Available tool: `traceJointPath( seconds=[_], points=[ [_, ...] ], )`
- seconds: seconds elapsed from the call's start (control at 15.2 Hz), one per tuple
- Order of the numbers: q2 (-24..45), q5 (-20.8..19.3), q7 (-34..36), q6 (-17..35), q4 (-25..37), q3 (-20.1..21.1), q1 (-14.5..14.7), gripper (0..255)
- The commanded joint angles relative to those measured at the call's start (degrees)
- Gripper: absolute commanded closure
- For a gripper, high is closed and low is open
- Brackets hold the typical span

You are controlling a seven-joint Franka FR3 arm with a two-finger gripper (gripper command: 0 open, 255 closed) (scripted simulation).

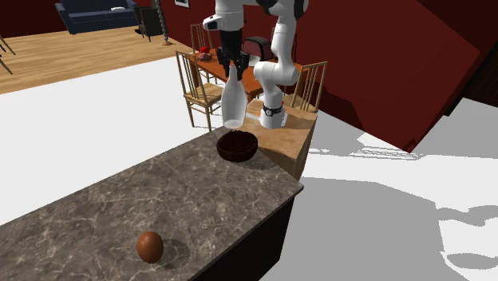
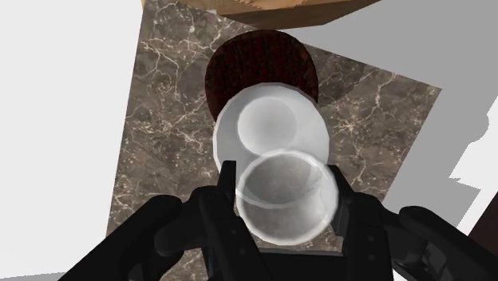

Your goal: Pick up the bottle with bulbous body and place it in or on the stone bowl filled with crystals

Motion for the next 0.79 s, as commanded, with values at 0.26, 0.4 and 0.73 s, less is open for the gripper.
traceJointPath(
  seconds=[0.26, 0.4, 0.73],
  points=[
    [-0.98, -0.02, 0.16, 4.6, -5.52, 0.04, 0.0, 255],
    [-1.18, -0.04, 0.17, 6.11, -7.24, 0.03, -0.01, 255],
    [-1.49, -0.08, 0.2, 9.92, -11.35, -0.02, -0.03, 255]
  ],
)
